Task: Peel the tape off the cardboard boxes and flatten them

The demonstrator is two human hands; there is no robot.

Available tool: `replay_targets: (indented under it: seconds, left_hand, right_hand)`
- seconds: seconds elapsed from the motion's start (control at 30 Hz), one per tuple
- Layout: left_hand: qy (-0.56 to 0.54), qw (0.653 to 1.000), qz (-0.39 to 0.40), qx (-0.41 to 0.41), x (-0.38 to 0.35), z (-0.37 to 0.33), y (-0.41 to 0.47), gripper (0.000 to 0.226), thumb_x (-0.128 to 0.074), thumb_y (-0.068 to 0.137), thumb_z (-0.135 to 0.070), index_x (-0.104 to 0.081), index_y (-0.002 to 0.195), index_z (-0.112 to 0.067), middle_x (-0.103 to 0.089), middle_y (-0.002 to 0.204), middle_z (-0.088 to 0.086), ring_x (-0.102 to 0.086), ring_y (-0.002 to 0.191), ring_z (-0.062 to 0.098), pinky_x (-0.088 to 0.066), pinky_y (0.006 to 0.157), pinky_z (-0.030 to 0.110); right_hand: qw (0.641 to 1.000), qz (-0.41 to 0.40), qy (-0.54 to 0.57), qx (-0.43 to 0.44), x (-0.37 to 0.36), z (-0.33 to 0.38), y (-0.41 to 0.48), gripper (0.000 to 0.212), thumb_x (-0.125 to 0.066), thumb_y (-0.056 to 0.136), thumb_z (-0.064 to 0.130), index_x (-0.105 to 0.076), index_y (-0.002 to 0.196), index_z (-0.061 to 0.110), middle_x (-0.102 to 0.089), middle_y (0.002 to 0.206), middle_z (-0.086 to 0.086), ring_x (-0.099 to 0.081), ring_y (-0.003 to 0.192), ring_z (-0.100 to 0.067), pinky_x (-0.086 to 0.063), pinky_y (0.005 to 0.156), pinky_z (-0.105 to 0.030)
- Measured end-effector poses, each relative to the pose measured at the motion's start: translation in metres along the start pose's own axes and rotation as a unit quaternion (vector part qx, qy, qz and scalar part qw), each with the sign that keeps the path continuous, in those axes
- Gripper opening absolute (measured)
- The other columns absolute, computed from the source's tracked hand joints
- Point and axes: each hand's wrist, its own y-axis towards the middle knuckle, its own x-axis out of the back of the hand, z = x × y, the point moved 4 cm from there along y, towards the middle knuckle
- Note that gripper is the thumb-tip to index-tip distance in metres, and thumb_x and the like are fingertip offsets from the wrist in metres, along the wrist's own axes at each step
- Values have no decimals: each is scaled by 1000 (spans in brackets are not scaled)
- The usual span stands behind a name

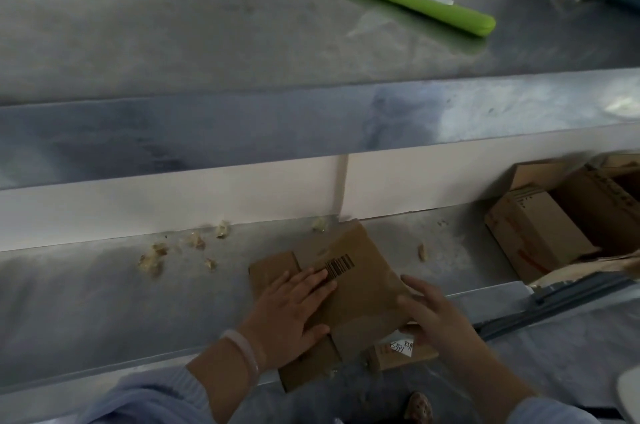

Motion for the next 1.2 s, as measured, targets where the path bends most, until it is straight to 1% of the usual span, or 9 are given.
replay_targets:
  seconds: [0.13,0.23,0.33,0.5,0.63,0.83,1.0,1.1,1.2]
  left_hand:
    - [67,997,5,-26,-6,3,8,58,-14,99,-57,-33,147,-31,-38,151,-5,-42,136,18,-42,104,49]
    - [94,994,1,-62,-2,6,18,53,-25,98,-51,-35,146,-31,-40,150,-5,-44,134,19,-45,101,49]
    - [108,992,10,-70,-2,3,21,56,-36,92,-50,-36,145,-34,-36,152,-7,-40,137,19,-41,104,51]
    - [45,997,-39,53,-7,2,14,65,-44,84,-63,-39,144,-37,-37,152,9,-39,137,32,-28,110,55]
    - [37,987,-37,153,-12,6,10,88,-33,84,-76,-44,143,-11,-37,150,20,-34,138,34,-19,112,48]
    - [20,989,-24,142,-14,10,18,86,-19,87,-76,-40,144,-15,-33,152,18,-31,140,32,-16,111,46]
    - [-17,990,-1,139,-8,18,20,96,-1,68,-73,12,151,-27,33,153,-2,31,141,15,21,115,35]
    - [-30,988,-14,153,-8,18,14,98,-2,67,-80,9,152,-31,31,154,-6,32,139,10,18,117,36]
    - [-63,965,-78,243,-6,15,-6,104,-8,67,-91,-7,153,-33,8,160,-4,7,147,19,-4,121,42]
  right_hand:
    - [959,-130,-247,40,5,4,13,16,-65,89,37,-65,105,33,-66,97,14,-63,83,-7,-56,76,-31]
    - [877,-104,-453,120,-11,8,23,52,-61,87,45,-47,135,33,-46,138,9,-45,124,-14,-42,104,-33]
    - [832,-36,-517,199,-39,14,33,68,-48,92,46,-20,153,34,-12,160,10,-12,148,-17,-19,120,-38]
    - [775,-7,-575,264,-59,1,56,67,-38,91,56,-38,149,22,-32,156,-6,-34,143,-26,-19,115,-42]
    - [771,-39,-585,247,-61,-2,59,75,-32,90,66,-36,150,21,-32,156,-12,-31,144,-28,-19,112,-44]
    - [779,-36,-583,229,-63,-5,65,74,-32,89,66,-37,150,24,-34,155,-11,-32,144,-26,-15,114,-42]
    - [812,-24,-525,253,-52,4,69,71,-26,89,54,-24,154,23,-10,161,3,-14,149,-15,2,119,-25]
    - [839,-5,-493,232,-44,5,70,74,-16,91,58,-10,156,22,8,158,13,2,150,-10,9,117,-20]
    - [862,-42,-480,156,-34,5,61,77,-33,96,60,-9,156,18,-4,162,7,-6,148,-15,-5,120,-29]
